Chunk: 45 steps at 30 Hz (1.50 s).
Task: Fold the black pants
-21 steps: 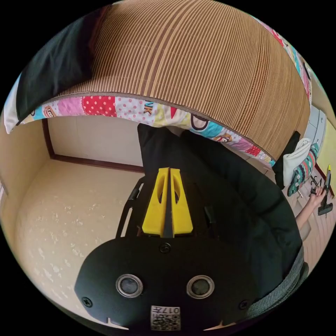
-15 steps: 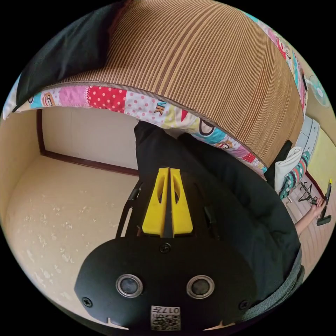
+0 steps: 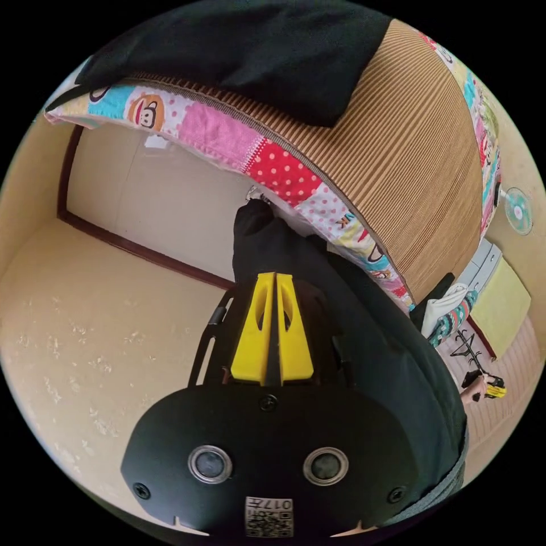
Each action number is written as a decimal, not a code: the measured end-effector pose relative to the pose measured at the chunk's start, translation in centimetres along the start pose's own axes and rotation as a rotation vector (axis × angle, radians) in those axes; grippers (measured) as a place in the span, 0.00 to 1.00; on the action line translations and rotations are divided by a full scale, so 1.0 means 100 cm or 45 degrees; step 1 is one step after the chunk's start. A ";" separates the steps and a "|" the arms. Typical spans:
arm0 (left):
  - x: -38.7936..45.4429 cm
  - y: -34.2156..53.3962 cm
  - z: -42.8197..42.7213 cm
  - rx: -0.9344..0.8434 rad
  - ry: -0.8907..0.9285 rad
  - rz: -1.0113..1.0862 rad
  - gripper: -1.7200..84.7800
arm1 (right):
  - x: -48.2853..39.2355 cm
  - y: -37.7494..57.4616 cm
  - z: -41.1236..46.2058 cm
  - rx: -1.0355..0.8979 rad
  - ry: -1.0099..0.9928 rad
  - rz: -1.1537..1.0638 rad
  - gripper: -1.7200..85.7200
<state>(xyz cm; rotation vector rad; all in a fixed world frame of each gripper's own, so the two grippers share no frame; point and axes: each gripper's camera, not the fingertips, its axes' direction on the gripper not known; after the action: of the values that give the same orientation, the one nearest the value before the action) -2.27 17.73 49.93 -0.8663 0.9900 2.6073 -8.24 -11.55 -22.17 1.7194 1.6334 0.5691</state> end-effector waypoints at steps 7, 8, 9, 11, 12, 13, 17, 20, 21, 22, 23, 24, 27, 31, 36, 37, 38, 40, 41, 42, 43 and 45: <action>-0.036 -0.012 -0.057 0.014 0.002 0.080 0.01 | -0.012 0.020 0.051 -0.319 0.170 -0.073 0.03; -0.044 -0.012 -0.071 0.030 -0.002 0.083 0.01 | -0.013 0.023 0.059 -0.351 0.195 -0.087 0.03; -0.055 -0.012 -0.087 0.057 0.019 0.074 0.01 | -0.013 0.031 0.075 -0.398 0.243 -0.104 0.03; -0.074 -0.012 -0.113 0.129 0.066 0.057 0.01 | -0.013 0.045 0.098 -0.453 0.311 -0.133 0.03; -0.086 -0.011 -0.132 0.185 0.083 0.069 0.01 | -0.013 0.055 0.112 -0.482 0.340 -0.154 0.03; -0.092 -0.012 -0.142 0.207 0.083 0.080 0.01 | -0.016 0.064 0.123 -0.498 0.325 -0.187 0.03; -0.132 -0.019 -0.224 0.360 -0.006 0.113 0.02 | -0.033 0.077 0.134 -0.513 0.238 -0.272 0.03; -0.158 -0.023 -0.293 0.485 -0.080 0.101 0.03 | -0.055 0.075 0.129 -0.573 0.426 -0.303 0.03; -0.167 -0.026 -0.319 0.536 -0.093 0.101 0.04 | -0.065 0.074 0.124 -0.568 0.527 -0.318 0.03; -0.171 -0.027 -0.330 0.559 -0.092 0.102 0.05 | -0.074 0.072 0.116 -0.545 0.612 -0.324 0.03; -0.179 -0.031 -0.350 0.598 -0.070 0.111 0.07 | -0.079 0.070 0.112 -0.530 0.642 -0.323 0.03; -0.184 -0.037 -0.365 0.625 -0.044 0.123 0.09 | -0.086 0.068 0.103 -0.491 0.680 -0.313 0.03; -0.185 -0.051 -0.380 0.648 -0.017 0.171 0.11 | -0.099 0.061 0.077 -0.319 0.619 -0.272 0.03; -0.182 -0.066 -0.371 0.573 0.007 0.195 0.12 | -0.087 0.054 0.034 0.068 0.199 -0.189 0.03; -0.198 -0.056 -0.369 0.608 0.023 0.107 0.09 | -0.053 0.050 0.007 0.311 0.069 -0.093 0.03; -0.202 -0.054 -0.369 0.612 0.043 0.098 0.09 | -0.047 0.048 0.008 0.291 0.093 -0.075 0.03; -0.210 -0.051 -0.370 0.618 0.113 0.085 0.08 | -0.043 0.047 0.009 0.274 0.097 -0.064 0.03; -0.226 -0.051 -0.370 0.566 0.287 0.069 0.07 | -0.025 0.042 0.011 0.218 0.080 -0.002 0.03; -0.232 -0.048 -0.373 0.527 0.422 0.128 0.07 | -0.021 0.042 0.010 0.216 0.070 0.011 0.03; -0.229 -0.037 -0.379 0.531 0.522 0.269 0.06 | -0.013 0.039 0.008 0.223 0.049 0.031 0.03; -0.225 -0.029 -0.382 0.554 0.549 0.341 0.05 | -0.006 0.036 0.004 0.234 0.036 0.045 0.03; -0.201 0.017 -0.394 0.662 0.678 0.630 0.04 | 0.004 0.028 0.000 0.233 0.035 0.051 0.03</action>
<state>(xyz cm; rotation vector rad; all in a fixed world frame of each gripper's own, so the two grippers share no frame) 30.90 -9.66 39.27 -1.3199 2.1404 2.2776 -6.30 -11.11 -20.16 1.8871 1.7188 0.4763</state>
